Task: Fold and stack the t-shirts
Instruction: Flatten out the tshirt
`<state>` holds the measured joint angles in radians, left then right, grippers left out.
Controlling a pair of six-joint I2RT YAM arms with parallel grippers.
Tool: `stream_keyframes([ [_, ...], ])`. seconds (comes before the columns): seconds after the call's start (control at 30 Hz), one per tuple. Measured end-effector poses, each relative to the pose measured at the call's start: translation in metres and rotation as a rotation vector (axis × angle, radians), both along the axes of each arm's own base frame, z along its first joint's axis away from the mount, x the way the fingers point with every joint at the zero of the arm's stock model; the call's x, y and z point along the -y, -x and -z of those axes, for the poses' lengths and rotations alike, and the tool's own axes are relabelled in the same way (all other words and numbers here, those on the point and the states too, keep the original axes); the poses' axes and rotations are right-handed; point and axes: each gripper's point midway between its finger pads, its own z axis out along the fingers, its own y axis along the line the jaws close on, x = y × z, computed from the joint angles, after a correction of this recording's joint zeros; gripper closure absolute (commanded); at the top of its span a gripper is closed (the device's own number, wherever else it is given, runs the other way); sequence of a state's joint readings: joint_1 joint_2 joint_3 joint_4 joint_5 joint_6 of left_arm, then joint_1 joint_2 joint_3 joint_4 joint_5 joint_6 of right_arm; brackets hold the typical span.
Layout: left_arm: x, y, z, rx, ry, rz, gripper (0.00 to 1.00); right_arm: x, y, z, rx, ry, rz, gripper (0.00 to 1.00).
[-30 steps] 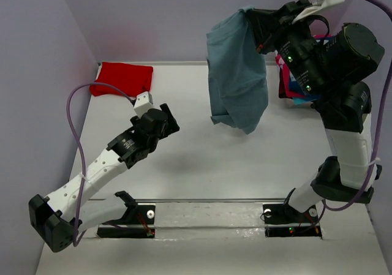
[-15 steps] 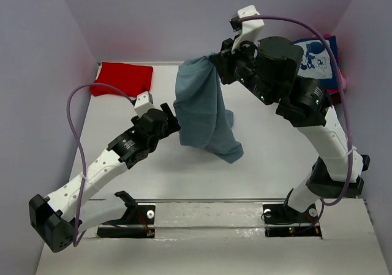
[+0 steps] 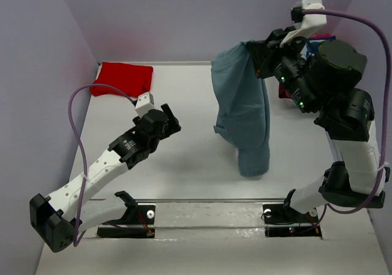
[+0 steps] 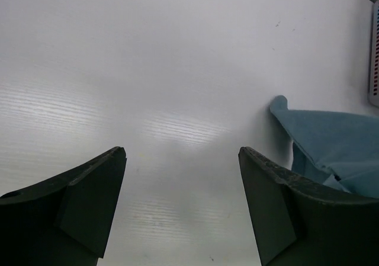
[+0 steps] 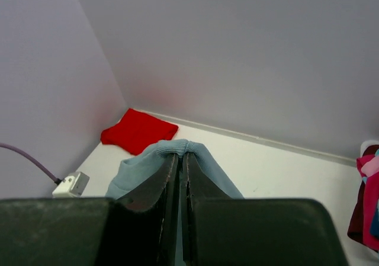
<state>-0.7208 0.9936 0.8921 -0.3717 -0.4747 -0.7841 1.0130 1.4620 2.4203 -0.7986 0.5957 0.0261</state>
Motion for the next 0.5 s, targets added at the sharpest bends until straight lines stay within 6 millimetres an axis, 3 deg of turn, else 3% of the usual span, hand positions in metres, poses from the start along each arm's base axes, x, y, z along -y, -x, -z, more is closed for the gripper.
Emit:
stream_keyframes([
  [0.17,-0.003,0.002,-0.008,0.023,0.017,-0.007,0.15,-0.039,-0.015,0.037,-0.077,0.092,-0.034,0.93],
  [0.3,-0.018,0.010,-0.038,0.110,0.067,-0.036,0.15,-0.081,-0.028,0.072,-0.141,0.181,-0.082,0.93],
  [0.4,-0.028,0.015,-0.054,0.163,0.092,-0.057,0.15,-0.111,-0.028,0.092,-0.171,0.237,-0.126,0.93],
  [0.5,-0.032,0.016,-0.058,0.176,0.099,-0.068,0.15,-0.141,-0.016,0.097,-0.149,0.277,-0.175,0.93],
])
